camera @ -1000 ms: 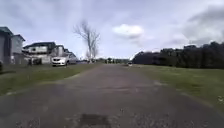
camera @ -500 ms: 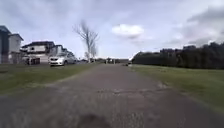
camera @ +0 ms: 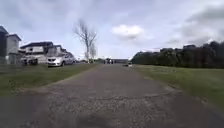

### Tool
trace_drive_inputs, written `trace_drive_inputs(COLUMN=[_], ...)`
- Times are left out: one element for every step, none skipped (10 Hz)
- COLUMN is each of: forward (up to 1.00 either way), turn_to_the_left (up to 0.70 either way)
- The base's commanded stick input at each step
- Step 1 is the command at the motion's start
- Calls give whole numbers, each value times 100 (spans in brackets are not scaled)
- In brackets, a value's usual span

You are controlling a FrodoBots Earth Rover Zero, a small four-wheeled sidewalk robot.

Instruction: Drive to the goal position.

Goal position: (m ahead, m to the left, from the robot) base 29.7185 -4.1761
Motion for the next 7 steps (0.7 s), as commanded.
trace_drive_inputs(forward=[70,70,70,70,70,70,70], turn_to_the_left=[2,1,0,0,0,0,0])
